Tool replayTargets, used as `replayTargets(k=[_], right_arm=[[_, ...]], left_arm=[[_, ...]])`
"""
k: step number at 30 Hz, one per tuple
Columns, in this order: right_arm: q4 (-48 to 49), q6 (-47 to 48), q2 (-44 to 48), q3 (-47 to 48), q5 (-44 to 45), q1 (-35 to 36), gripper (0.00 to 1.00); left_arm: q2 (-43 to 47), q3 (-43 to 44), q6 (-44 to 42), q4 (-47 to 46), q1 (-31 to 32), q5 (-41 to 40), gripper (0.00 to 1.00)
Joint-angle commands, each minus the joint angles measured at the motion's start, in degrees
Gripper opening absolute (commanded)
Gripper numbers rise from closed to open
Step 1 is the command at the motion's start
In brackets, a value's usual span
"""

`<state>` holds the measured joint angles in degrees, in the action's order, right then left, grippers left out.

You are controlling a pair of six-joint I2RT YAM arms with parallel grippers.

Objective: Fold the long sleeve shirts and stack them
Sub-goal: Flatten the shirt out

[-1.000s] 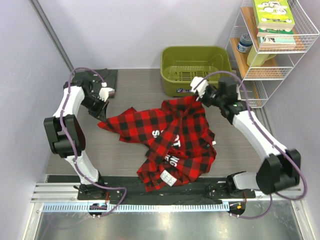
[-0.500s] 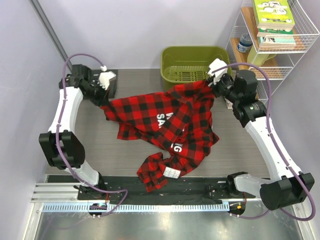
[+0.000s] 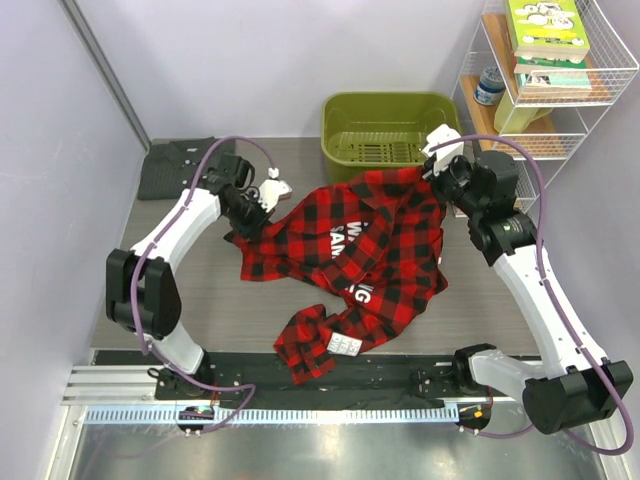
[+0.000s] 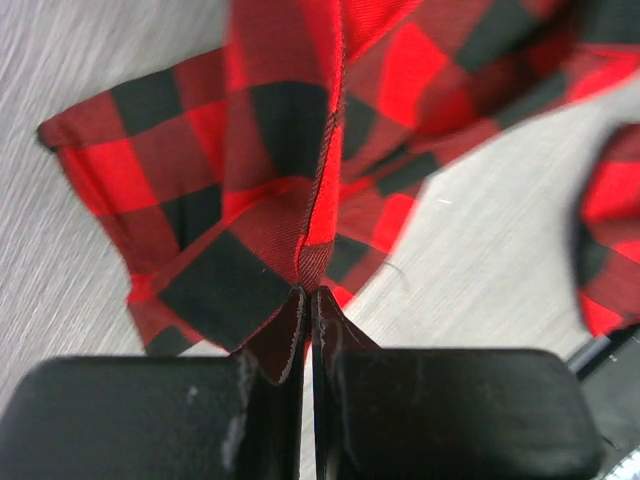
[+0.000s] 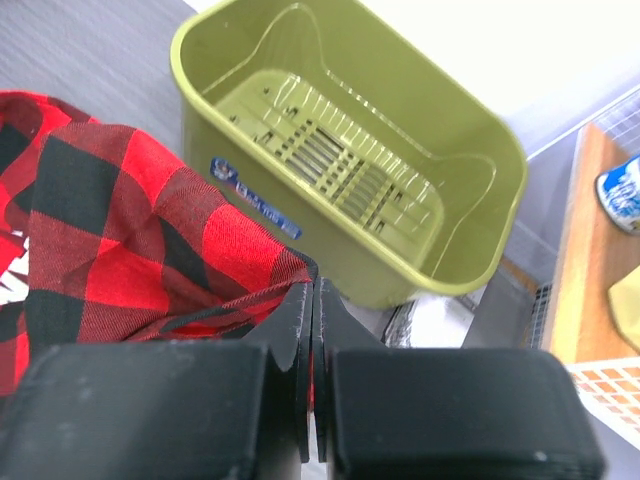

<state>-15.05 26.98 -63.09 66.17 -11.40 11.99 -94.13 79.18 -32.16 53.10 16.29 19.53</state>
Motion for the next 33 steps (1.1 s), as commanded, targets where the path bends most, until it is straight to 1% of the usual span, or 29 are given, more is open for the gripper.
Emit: replayTargets(k=[1, 4, 7, 11, 13, 15, 20, 25, 28, 30, 31, 33], right_arm=[[1.2, -0.9, 1.8, 0.0, 1.4, -0.3, 0.01], [1.1, -1.0, 1.8, -0.3, 0.8, -0.2, 0.01], [1.4, -1.3, 1.6, -0.5, -0.6, -0.2, 0.01], [1.8, -1.6, 1.1, -0.9, -2.1, -0.2, 0.01], [2.0, -2.3, 0.8, -0.8, -2.5, -0.2, 0.01], [2.1, -2.5, 0.7, -0.4, -3.3, -0.2, 0.01], [1.3, -2.5, 0.4, 0.4, -4.3, -0.2, 0.01], [0.3, -2.3, 0.2, 1.1, -5.4, 0.5, 0.01], [0.1, -2.3, 0.2, 1.4, -5.3, 1.0, 0.01], [0.0, -2.3, 0.1, 1.5, -5.0, 1.5, 0.01], [0.0, -2.3, 0.1, 1.6, -4.9, 1.7, 0.01], [-0.1, -2.2, -0.1, 1.6, -4.6, 2.0, 0.01]], left_arm=[[-0.9, 1.8, 2.3, -4.8, -3.5, -3.6, 0.00], [-1.7, 5.3, 1.8, -4.0, -6.7, -3.8, 0.00], [-3.3, 7.9, -1.0, -2.2, -8.6, -1.8, 0.00], [-5.2, 8.9, -4.4, 0.0, -8.7, 1.9, 0.03], [-5.7, 8.5, -5.4, -0.5, -8.7, 2.7, 0.04], [-6.8, 8.4, -6.3, -0.9, -8.7, 3.6, 0.08], [-9.8, 8.2, -9.4, -1.9, -9.0, 3.9, 0.12], [-13.3, 9.7, -10.9, -3.2, -9.4, 3.1, 0.13], [-14.9, 11.3, -11.8, -2.9, -9.6, 3.3, 0.16], [-15.7, 12.6, -12.7, -2.4, -9.7, 3.8, 0.22], [-16.5, 12.8, -13.0, -2.0, -9.7, 4.0, 0.28], [-17.1, 13.2, -13.6, -1.9, -9.9, 3.8, 0.32]])
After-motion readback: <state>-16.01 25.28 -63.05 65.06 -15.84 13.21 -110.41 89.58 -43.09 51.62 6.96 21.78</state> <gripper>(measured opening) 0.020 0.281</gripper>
